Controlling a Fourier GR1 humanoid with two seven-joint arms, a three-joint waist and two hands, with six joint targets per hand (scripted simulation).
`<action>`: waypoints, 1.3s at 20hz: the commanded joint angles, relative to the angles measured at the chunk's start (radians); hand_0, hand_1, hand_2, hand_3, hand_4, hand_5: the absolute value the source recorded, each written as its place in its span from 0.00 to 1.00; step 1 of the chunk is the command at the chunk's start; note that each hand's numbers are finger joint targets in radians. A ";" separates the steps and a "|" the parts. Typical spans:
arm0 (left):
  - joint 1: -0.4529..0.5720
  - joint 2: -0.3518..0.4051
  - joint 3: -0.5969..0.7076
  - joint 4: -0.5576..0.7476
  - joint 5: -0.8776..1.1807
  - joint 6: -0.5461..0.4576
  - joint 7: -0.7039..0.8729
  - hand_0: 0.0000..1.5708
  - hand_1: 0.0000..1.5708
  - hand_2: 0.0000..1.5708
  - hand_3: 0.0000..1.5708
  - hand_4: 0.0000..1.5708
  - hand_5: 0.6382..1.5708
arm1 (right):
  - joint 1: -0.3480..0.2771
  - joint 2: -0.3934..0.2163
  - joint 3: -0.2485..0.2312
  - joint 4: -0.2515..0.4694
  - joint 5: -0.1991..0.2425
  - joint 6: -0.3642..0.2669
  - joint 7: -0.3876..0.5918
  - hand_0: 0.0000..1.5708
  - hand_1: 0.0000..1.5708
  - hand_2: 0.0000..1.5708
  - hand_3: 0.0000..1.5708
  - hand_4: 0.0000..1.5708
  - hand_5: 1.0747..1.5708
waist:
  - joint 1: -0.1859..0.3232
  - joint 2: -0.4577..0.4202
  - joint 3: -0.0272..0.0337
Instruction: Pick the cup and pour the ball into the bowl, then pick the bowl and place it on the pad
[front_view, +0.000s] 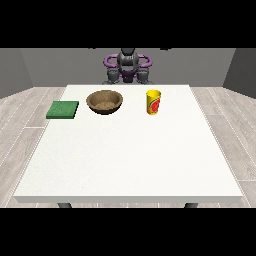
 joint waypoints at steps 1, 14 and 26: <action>0.028 -0.035 -0.021 -0.112 0.036 0.047 0.198 0.00 0.00 0.00 0.00 0.40 0.99 | 0.049 0.010 -0.003 -0.103 -0.031 -0.043 0.183 0.00 0.00 0.00 0.00 0.55 0.92 | 0.006 -0.088 -0.0019; -0.299 -0.003 0.044 -0.009 -0.058 0.132 -0.035 0.00 0.00 0.00 0.00 0.37 0.97 | -0.088 0.048 0.047 -0.229 0.009 -0.047 0.022 0.00 0.00 0.00 0.00 0.46 0.96 | -0.066 0.389 -0.0022; -0.246 0.035 0.096 0.309 -0.040 0.005 -0.482 0.00 0.00 0.00 0.00 0.20 0.90 | -0.137 -0.064 -0.179 -0.047 -0.152 0.099 -0.214 0.00 0.00 0.00 0.00 0.43 0.96 | -0.045 0.561 -0.0020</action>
